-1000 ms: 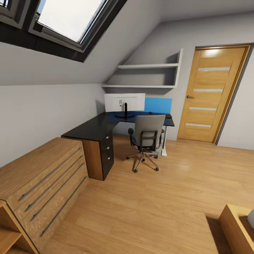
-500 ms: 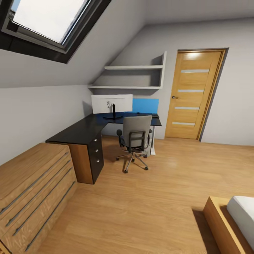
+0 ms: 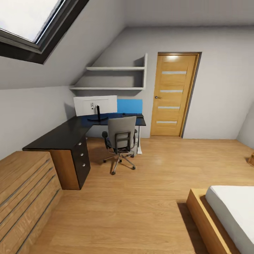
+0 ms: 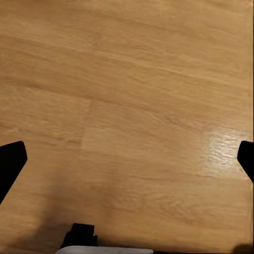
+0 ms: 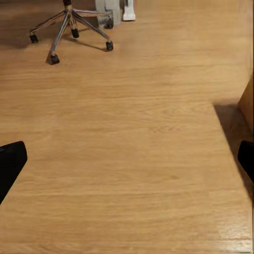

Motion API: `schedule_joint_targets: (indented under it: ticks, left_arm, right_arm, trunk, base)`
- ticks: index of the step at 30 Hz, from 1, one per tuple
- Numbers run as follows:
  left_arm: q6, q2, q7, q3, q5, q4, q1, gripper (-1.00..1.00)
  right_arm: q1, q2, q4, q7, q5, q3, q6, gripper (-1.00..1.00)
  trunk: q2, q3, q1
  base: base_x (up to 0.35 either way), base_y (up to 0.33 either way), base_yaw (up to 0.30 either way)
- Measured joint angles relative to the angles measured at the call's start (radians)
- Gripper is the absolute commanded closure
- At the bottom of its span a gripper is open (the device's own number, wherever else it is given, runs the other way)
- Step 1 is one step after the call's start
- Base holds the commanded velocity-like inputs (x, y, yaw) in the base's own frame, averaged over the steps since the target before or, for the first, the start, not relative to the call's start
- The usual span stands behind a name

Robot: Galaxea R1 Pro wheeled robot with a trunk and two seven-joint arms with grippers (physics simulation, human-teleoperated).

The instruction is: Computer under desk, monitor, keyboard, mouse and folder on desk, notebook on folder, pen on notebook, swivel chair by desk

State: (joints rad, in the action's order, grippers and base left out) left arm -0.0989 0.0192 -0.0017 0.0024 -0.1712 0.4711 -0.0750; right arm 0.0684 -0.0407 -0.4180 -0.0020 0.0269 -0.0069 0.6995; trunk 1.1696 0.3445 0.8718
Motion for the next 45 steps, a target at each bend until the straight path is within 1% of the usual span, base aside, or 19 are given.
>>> schedule_joint_targets:
  ticks: [1, 3, 6, 8, 9, 11, 16, 23, 24, 25, 28, 30, 32, 38, 40, 45]
  left_arm:
    - [-0.045, -0.002, -0.001, 0.000, -0.022, -0.012, -0.002, -1.00]
    - [-0.080, -0.004, -0.001, 0.000, -0.036, -0.031, -0.004, -1.00]
    - [-0.134, -0.004, -0.003, -0.003, -0.051, -0.067, -0.005, -1.00]
    - [-0.158, -0.003, -0.003, -0.004, -0.055, -0.077, -0.005, -1.00]
    - [-0.238, -0.003, -0.002, -0.004, -0.059, -0.116, -0.006, -1.00]
    - [-0.266, -0.002, -0.001, -0.005, -0.060, -0.135, -0.006, -1.00]
    - [-0.288, 0.000, -0.002, -0.005, -0.059, -0.153, -0.007, -1.00]
    - [-0.293, 0.000, -0.002, -0.005, -0.058, -0.157, -0.006, -1.00]
    - [-0.293, 0.001, -0.002, -0.005, -0.059, -0.157, -0.006, -1.00]
    - [-0.294, 0.000, 0.000, -0.004, -0.060, -0.159, -0.007, -1.00]
    - [-0.294, -0.001, 0.000, -0.004, -0.060, -0.159, -0.006, -1.00]
    - [-0.294, -0.001, 0.000, -0.004, -0.060, -0.159, -0.007, -1.00]
    - [-0.294, -0.001, 0.002, -0.004, -0.060, -0.159, -0.007, -1.00]
    - [-0.294, -0.001, 0.003, -0.001, -0.061, -0.160, -0.007, -1.00]
    - [-0.294, -0.001, 0.003, -0.001, -0.061, -0.160, -0.007, -1.00]
    - [-0.295, 0.000, 0.003, -0.001, -0.061, -0.159, -0.006, -1.00]
  right_arm:
    - [0.005, -0.008, 0.008, 0.001, 0.005, 0.003, 0.001, -1.00]
    - [0.007, -0.014, 0.027, 0.000, 0.009, 0.004, 0.002, -1.00]
    - [0.012, -0.020, 0.087, 0.002, 0.014, 0.004, 0.016, -1.00]
    - [0.013, -0.021, 0.100, 0.003, 0.014, 0.005, 0.047, -1.00]
    - [0.013, -0.022, 0.117, 0.005, 0.014, 0.005, 0.134, -1.00]
    - [0.013, -0.021, 0.121, 0.006, 0.015, 0.005, 0.151, -1.00]
    - [0.013, -0.022, 0.123, 0.008, 0.014, 0.005, 0.164, -1.00]
    - [0.013, -0.020, 0.124, 0.004, 0.014, 0.004, 0.170, -1.00]
    - [0.013, -0.018, 0.123, 0.002, 0.015, 0.003, 0.171, -1.00]
    - [0.013, -0.005, 0.123, -0.001, 0.017, 0.000, 0.173, -1.00]
    - [0.013, 0.000, 0.123, -0.001, 0.014, 0.003, 0.176, -1.00]
    - [0.014, 0.000, 0.119, -0.002, 0.015, 0.002, 0.191, -1.00]
    - [0.014, 0.001, 0.121, -0.002, 0.022, -0.001, 0.224, -1.00]
    - [0.013, -0.005, 0.131, 0.005, 0.019, 0.006, 0.248, -1.00]
    - [0.013, -0.013, 0.165, 0.007, 0.015, 0.012, 0.251, -1.00]
    - [0.014, -0.017, 0.173, 0.008, 0.015, 0.013, 0.252, -1.00]
  trunk:
    - [-0.007, -0.003, -0.004]
    - [-0.021, -0.009, -0.012]
    - [-0.021, -0.009, -0.012]
    - [-0.021, -0.009, -0.012]
    - [-0.021, -0.009, -0.012]
    - [-0.021, -0.009, -0.012]
    - [-0.021, -0.009, -0.012]
    - [-0.021, -0.009, -0.012]
    - [-0.021, -0.009, -0.012]
    - [-0.021, -0.009, -0.012]
    - [-0.021, -0.009, -0.012]
    - [-0.021, -0.009, -0.012]
    - [-0.021, -0.009, -0.012]
    - [-0.021, -0.009, -0.012]
    - [-0.021, -0.009, -0.012]
    - [-0.021, -0.008, -0.012]
  base:
    - [0.000, 0.000, -0.266]
    - [0.000, 0.000, -0.252]
    - [0.000, 0.000, -0.129]
    - [0.000, 0.000, -0.147]
    - [0.000, 0.000, -0.234]
    - [0.003, 0.000, -0.260]
    - [0.142, 0.000, -0.282]
    - [0.289, 0.000, -0.295]
    - [0.305, 0.000, -0.297]
    - [0.304, 0.000, -0.298]
    - [0.304, 0.000, -0.298]
    - [0.313, 0.000, -0.298]
    - [0.319, 0.000, -0.298]
    - [0.323, 0.000, -0.298]
    - [0.327, 0.000, -0.248]
    - [0.328, 0.000, -0.109]
